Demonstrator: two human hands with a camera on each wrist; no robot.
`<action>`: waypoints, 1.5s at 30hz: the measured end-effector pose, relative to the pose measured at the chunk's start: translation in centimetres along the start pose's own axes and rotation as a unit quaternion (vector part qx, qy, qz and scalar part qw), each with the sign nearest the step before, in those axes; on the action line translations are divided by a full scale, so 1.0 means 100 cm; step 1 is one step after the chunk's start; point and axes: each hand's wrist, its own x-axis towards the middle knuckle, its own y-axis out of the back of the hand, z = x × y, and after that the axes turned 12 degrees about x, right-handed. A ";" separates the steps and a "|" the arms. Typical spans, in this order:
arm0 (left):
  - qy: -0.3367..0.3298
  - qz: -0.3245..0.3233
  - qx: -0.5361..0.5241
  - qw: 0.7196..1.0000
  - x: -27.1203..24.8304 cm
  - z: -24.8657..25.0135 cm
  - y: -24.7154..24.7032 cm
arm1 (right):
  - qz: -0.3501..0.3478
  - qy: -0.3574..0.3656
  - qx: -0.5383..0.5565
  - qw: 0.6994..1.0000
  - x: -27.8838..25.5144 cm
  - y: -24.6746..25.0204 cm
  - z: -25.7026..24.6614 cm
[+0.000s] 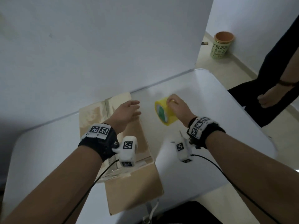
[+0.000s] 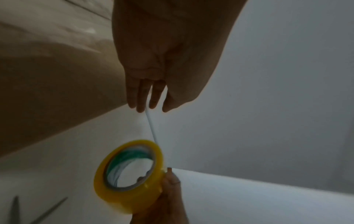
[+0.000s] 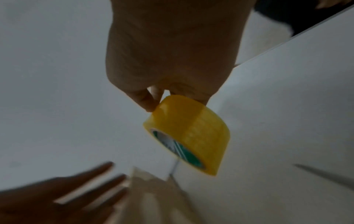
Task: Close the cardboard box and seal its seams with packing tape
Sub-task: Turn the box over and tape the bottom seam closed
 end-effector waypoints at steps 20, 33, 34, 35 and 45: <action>-0.016 0.019 -0.089 0.996 -0.104 -0.028 0.121 | -0.094 0.150 -0.176 0.968 -0.058 -0.145 -0.087; -0.117 0.163 0.076 0.977 -0.141 -0.045 0.140 | -0.169 0.122 -0.115 0.971 -0.092 -0.177 -0.109; -0.113 0.172 0.079 0.975 -0.141 -0.046 0.141 | -0.172 0.128 -0.114 0.970 -0.094 -0.179 -0.109; -0.108 0.180 0.084 0.974 -0.140 -0.047 0.141 | -0.172 0.135 -0.118 0.968 -0.096 -0.182 -0.108; -0.070 0.198 0.037 0.977 -0.137 -0.053 0.141 | -0.150 0.201 -0.172 0.953 -0.108 -0.190 -0.103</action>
